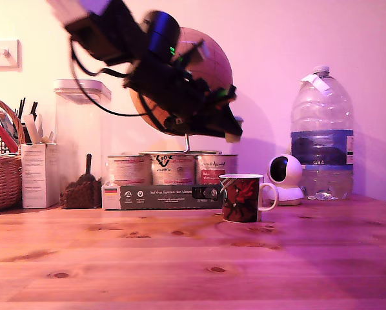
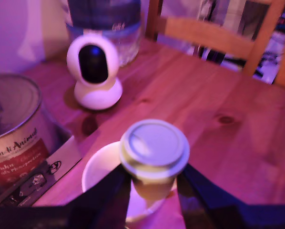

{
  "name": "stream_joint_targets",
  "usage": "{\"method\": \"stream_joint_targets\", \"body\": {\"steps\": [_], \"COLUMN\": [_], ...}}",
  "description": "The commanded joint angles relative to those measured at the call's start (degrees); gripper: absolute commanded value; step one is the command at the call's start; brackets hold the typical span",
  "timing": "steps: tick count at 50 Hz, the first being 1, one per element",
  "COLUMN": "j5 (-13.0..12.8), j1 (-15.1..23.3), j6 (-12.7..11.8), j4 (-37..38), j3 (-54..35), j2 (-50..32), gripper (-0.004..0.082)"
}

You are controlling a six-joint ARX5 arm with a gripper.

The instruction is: Pick up the coffee capsules from the table one by one and drop them inside the nearest coffee cup

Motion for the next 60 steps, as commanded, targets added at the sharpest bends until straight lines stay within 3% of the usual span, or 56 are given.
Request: {"method": "stream_joint_targets", "body": {"steps": [1, 23, 45, 48, 52, 55, 60], "j5": [-0.3, -1.0, -1.9, -2.1, -3.4, -3.9, -5.0], "j1": [-0.2, -0.2, -0.2, -0.2, -0.5, -0.6, -1.0], "j6": [0.3, 0.2, 1.3, 1.2, 1.0, 1.0, 1.0], "j4": [-1.1, -10.4, -11.6, -11.5, -11.2, -11.1, -11.2], "j3": [2.2, 13.0, 13.2, 13.2, 13.2, 13.2, 13.2], "j2": [3.0, 12.0, 12.8, 12.8, 12.8, 12.8, 12.8], "gripper": [0.0145, 0.0145, 0.0161, 0.0258, 0.0521, 0.0671, 0.0712]}}
